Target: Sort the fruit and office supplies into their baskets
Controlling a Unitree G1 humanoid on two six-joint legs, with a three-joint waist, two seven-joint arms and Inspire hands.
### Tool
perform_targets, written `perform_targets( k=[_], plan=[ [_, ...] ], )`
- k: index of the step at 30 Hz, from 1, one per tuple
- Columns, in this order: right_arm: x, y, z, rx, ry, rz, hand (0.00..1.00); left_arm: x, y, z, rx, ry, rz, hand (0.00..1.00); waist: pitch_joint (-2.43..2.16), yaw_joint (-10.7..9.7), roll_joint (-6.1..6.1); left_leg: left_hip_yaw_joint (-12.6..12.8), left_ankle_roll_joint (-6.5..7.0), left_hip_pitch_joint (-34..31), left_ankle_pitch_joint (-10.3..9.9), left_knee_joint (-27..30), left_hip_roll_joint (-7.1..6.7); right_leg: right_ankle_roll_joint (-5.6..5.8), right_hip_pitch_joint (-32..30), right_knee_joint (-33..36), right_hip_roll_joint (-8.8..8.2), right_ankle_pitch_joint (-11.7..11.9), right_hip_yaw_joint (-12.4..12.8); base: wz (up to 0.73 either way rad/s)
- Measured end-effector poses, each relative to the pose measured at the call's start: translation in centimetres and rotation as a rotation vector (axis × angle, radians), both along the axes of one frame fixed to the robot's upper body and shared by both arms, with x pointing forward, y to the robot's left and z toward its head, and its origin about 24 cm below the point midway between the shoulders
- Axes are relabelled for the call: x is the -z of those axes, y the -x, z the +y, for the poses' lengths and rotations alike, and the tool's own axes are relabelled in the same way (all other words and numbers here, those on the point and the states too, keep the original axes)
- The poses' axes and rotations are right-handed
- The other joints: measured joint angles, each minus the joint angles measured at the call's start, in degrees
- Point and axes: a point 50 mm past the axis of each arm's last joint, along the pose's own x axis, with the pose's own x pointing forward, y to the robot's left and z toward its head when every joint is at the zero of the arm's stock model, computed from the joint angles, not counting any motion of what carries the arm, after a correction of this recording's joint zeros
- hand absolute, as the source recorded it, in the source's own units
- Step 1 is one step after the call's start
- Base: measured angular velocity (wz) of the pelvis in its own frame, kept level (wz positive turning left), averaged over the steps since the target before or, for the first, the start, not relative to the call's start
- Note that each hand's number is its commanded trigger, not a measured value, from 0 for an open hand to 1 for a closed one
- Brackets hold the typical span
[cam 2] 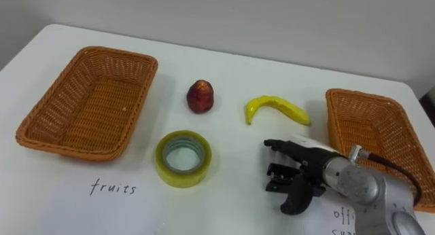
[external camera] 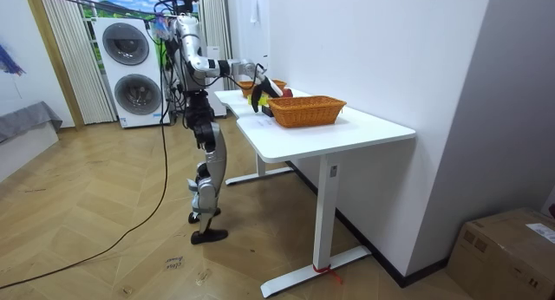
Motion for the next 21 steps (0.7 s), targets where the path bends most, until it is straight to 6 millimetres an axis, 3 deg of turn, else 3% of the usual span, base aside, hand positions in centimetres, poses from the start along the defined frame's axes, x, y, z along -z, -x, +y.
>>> perform_targets(
  k=[7, 21],
  plan=[
    [-0.3, -0.1, -0.2, 0.001, 0.05, -0.017, 0.0, 0.0, 0.3, 0.1, -0.021, -0.002, 0.0, 0.0, -0.03, -0.16, 0.54, 0.26, 0.03, -0.01, 0.02, 0.03, 0.05, 0.02, -0.22, -0.08, -0.04, 0.01, 0.02, -0.02],
    [-0.5, -0.1, -0.9, 0.037, 0.063, -0.004, 0.0, -0.1, 1.2, 0.2, -0.093, 0.004, -0.002, 0.0, 0.03, 0.0, 0.42, 0.46, 0.03, -0.12, 0.02, 0.28, 0.02, 0.02, -0.18, -0.01, -0.06, 0.01, -0.03, 0.0]
  ],
)
